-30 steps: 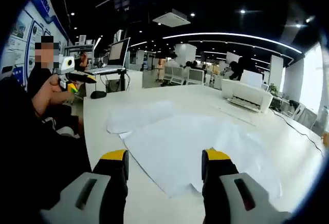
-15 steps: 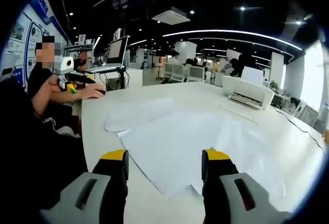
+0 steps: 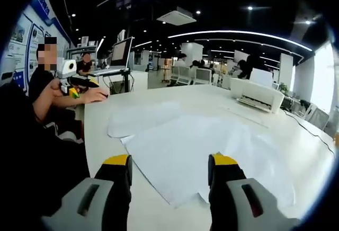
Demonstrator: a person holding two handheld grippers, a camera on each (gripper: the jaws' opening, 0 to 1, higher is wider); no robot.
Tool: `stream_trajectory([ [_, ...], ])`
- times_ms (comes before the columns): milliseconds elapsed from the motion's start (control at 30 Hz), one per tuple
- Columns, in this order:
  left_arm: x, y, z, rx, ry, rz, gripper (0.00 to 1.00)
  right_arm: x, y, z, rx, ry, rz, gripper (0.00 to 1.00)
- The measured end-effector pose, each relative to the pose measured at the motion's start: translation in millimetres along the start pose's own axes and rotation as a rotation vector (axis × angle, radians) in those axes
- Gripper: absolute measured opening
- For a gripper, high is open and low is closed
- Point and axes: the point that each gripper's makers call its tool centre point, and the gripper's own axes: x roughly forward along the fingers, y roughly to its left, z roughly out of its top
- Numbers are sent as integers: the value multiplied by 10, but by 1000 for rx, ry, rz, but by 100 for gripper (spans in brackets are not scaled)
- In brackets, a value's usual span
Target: Organize the stack of printing papers by aligning and flattening the scattered papers on the table
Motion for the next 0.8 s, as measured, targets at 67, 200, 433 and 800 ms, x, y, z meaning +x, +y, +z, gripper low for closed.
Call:
stream_trajectory([
  [67,3,-8,4,1,0,0,71,-4,-4,8,0,-2,-1,54],
  [200,5,-25,17,3,-2,-2,71,-9,-3,17,3,-6,-2,54],
  [433,6,-34,17,2,-2,-1,71,-12,-18,14,7,-5,-8,55],
  [800,-19,-105,86,23,-5,-6,71,-72,-66,71,6,-20,-24,55],
])
